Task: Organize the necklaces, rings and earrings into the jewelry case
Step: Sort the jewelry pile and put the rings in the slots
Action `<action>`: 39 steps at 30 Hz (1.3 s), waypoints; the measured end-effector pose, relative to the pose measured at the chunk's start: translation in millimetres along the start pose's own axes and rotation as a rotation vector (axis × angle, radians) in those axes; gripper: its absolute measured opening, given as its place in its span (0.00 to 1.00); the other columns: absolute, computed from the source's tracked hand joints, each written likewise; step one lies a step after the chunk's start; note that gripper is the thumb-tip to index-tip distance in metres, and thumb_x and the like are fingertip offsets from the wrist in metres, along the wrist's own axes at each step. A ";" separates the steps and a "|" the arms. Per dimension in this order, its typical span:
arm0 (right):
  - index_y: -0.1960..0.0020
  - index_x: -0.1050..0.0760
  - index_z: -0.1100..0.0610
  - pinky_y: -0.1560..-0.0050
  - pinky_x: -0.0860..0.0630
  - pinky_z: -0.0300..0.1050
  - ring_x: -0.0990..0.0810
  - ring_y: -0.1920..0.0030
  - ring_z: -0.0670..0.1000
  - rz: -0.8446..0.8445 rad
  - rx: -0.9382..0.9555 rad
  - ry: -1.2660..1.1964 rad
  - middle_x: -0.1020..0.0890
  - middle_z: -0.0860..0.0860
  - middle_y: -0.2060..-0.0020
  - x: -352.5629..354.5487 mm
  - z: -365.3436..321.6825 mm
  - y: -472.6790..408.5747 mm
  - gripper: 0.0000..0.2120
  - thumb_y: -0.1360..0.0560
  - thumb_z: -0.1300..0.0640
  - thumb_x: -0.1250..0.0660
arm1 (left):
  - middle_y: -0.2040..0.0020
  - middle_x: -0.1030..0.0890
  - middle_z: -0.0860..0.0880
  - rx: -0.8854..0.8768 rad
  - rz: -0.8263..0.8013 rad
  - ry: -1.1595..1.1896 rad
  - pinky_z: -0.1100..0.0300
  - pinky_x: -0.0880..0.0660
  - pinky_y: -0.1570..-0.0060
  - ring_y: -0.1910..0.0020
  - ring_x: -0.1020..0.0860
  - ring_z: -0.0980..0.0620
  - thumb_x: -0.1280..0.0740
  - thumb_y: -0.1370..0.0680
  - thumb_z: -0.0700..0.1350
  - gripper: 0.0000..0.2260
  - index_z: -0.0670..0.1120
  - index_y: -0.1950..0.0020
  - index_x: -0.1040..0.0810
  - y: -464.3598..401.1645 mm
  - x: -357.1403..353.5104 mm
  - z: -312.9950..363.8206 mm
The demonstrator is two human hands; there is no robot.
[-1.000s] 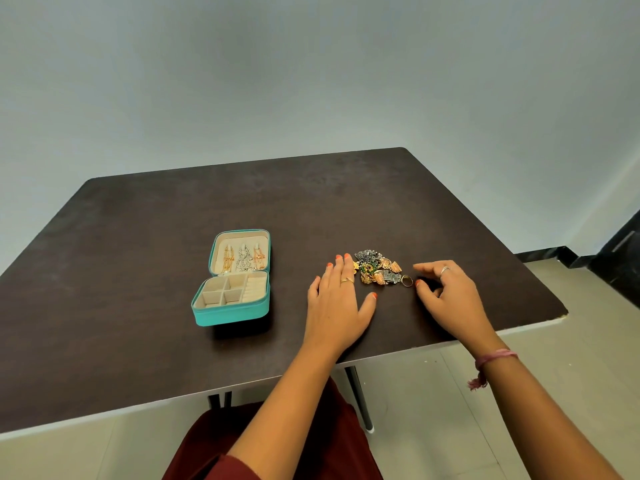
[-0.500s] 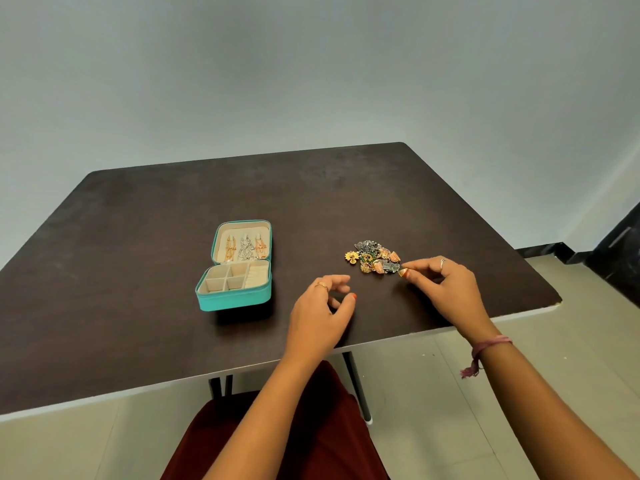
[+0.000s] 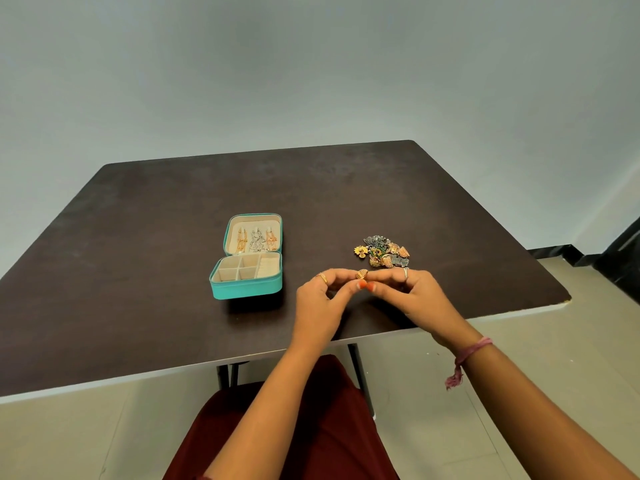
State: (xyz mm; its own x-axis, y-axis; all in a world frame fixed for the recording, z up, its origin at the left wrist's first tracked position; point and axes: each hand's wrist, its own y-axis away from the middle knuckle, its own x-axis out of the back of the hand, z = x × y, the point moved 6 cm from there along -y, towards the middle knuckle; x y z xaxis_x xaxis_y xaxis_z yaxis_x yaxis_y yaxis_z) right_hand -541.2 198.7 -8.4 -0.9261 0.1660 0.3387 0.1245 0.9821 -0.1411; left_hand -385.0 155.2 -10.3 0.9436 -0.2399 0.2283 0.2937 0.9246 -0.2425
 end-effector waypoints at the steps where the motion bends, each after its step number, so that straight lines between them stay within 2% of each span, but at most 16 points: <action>1: 0.43 0.19 0.51 0.48 0.24 0.35 0.19 0.50 0.42 -0.007 -0.004 0.018 0.15 0.46 0.52 2.1 -0.4 0.2 0.11 0.25 0.58 0.31 | 0.56 0.17 0.55 -0.012 0.015 -0.041 0.70 0.27 0.56 0.57 0.21 0.61 0.29 0.26 0.42 0.04 0.49 0.52 0.17 0.3 -0.6 -0.2; 5: 0.42 0.20 0.48 0.54 0.24 0.34 0.20 0.58 0.43 -0.008 0.011 0.094 0.17 0.48 0.55 10.2 -12.5 -4.7 0.11 0.22 0.53 0.35 | 0.55 0.21 0.54 -0.117 0.022 -0.258 0.76 0.33 0.55 0.58 0.24 0.62 0.31 0.24 0.39 0.04 0.45 0.51 0.18 1.2 -6.3 4.7; 6: 0.43 0.20 0.48 0.54 0.25 0.33 0.20 0.57 0.42 -0.029 0.029 0.156 0.17 0.45 0.54 8.7 -16.1 -6.4 0.10 0.23 0.52 0.35 | 0.55 0.22 0.53 -0.140 0.012 -0.303 0.75 0.33 0.54 0.57 0.24 0.60 0.32 0.23 0.39 0.04 0.44 0.51 0.18 1.2 -8.0 4.9; 8: 0.47 0.18 0.48 0.54 0.27 0.30 0.21 0.54 0.40 -0.081 0.079 0.308 0.17 0.41 0.54 2.8 -21.3 -9.6 0.08 0.24 0.52 0.33 | 0.54 0.21 0.50 -0.160 -0.008 -0.380 0.66 0.30 0.52 0.54 0.24 0.54 0.34 0.22 0.39 0.04 0.44 0.51 0.19 2.4 -11.5 3.8; 10: 0.51 0.18 0.47 0.56 0.28 0.29 0.22 0.54 0.39 -0.111 0.088 0.401 0.17 0.40 0.57 -0.4 -23.0 -11.8 0.05 0.25 0.51 0.31 | 0.52 0.21 0.47 -0.169 -0.012 -0.449 0.60 0.30 0.52 0.52 0.24 0.50 0.35 0.21 0.40 0.05 0.44 0.49 0.19 3.7 -13.7 3.3; 14: 0.52 0.19 0.47 0.58 0.29 0.28 0.22 0.57 0.37 -0.213 0.039 0.467 0.19 0.39 0.60 -4.2 -23.9 -16.7 0.04 0.26 0.51 0.31 | 0.50 0.22 0.45 -0.172 -0.019 -0.527 0.68 0.38 0.54 0.52 0.26 0.49 0.37 0.21 0.39 0.07 0.43 0.47 0.20 5.5 -14.1 7.0; 18: 0.52 0.19 0.51 0.60 0.30 0.28 0.22 0.63 0.38 -0.314 0.048 0.470 0.20 0.42 0.65 -14.7 -27.4 -29.6 0.04 0.24 0.53 0.32 | 0.45 0.23 0.46 -0.118 0.010 -0.561 0.66 0.35 0.49 0.46 0.27 0.49 0.37 0.21 0.39 0.11 0.42 0.39 0.23 9.6 -3.3 2.1; 21: 0.51 0.21 0.51 0.58 0.27 0.33 0.21 0.61 0.41 -0.277 0.084 0.531 0.19 0.44 0.61 -19.3 -32.9 -52.4 0.06 0.23 0.50 0.34 | 0.48 0.24 0.48 -0.082 0.020 -0.570 0.63 0.31 0.49 0.50 0.26 0.51 0.36 0.22 0.41 0.10 0.43 0.41 0.24 12.4 8.8 -5.1; 24: 0.50 0.22 0.51 0.56 0.29 0.38 0.21 0.59 0.45 -0.273 0.143 0.631 0.19 0.47 0.58 -33.9 -37.4 -82.2 0.06 0.23 0.51 0.34 | 0.55 0.24 0.50 -0.031 0.024 -0.522 0.71 0.32 0.58 0.61 0.26 0.57 0.33 0.23 0.41 0.04 0.45 0.50 0.21 12.9 16.6 -8.7; 26: 0.48 0.22 0.54 0.53 0.30 0.40 0.22 0.54 0.49 -0.283 0.185 0.731 0.19 0.50 0.55 -48.1 -37.6 -102.2 0.07 0.22 0.52 0.35 | 0.57 0.24 0.51 -0.008 0.033 -0.489 0.75 0.33 0.61 0.65 0.28 0.59 0.32 0.24 0.41 0.02 0.46 0.53 0.21 12.5 19.8 -9.6; 30: 0.43 0.22 0.53 0.48 0.27 0.48 0.23 0.47 0.54 -0.283 0.164 0.918 0.21 0.53 0.48 -66.8 -32.5 -130.6 0.10 0.21 0.52 0.38 | 0.58 0.23 0.51 0.010 0.034 -0.446 0.75 0.32 0.61 0.66 0.28 0.60 0.31 0.25 0.40 0.02 0.47 0.54 0.20 11.8 22.9 -11.4; 33: 0.42 0.22 0.52 0.47 0.26 0.50 0.23 0.46 0.54 -0.292 0.142 1.003 0.23 0.53 0.46 -72.2 -30.8 -141.4 0.11 0.21 0.52 0.38 | 0.58 0.23 0.52 -0.004 0.036 -0.430 0.75 0.32 0.61 0.66 0.28 0.60 0.31 0.25 0.40 0.03 0.46 0.54 0.20 11.1 24.0 -12.1; 36: 0.42 0.21 0.51 0.46 0.25 0.51 0.23 0.46 0.54 -0.293 0.130 0.999 0.22 0.52 0.46 -72.0 -32.2 -145.5 0.11 0.22 0.51 0.37 | 0.58 0.24 0.52 -0.010 0.032 -0.427 0.76 0.33 0.61 0.67 0.28 0.61 0.32 0.25 0.40 0.03 0.46 0.53 0.20 9.2 23.9 -12.7; 39: 0.42 0.22 0.53 0.43 0.26 0.50 0.22 0.45 0.52 -0.212 0.157 0.905 0.19 0.51 0.46 -58.2 -32.8 -139.5 0.11 0.21 0.55 0.38 | 0.59 0.24 0.54 -0.013 0.028 -0.427 0.75 0.33 0.61 0.66 0.28 0.61 0.32 0.25 0.41 0.03 0.47 0.53 0.20 10.8 23.9 -12.9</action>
State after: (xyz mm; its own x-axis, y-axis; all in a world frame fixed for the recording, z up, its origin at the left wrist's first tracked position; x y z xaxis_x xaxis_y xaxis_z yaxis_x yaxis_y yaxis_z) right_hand -493.0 54.9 22.1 -0.2873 0.0556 0.9562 -0.1250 0.9876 -0.0950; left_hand -357.3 155.6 -19.7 0.8039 -0.0681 0.5908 0.2736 0.9244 -0.2657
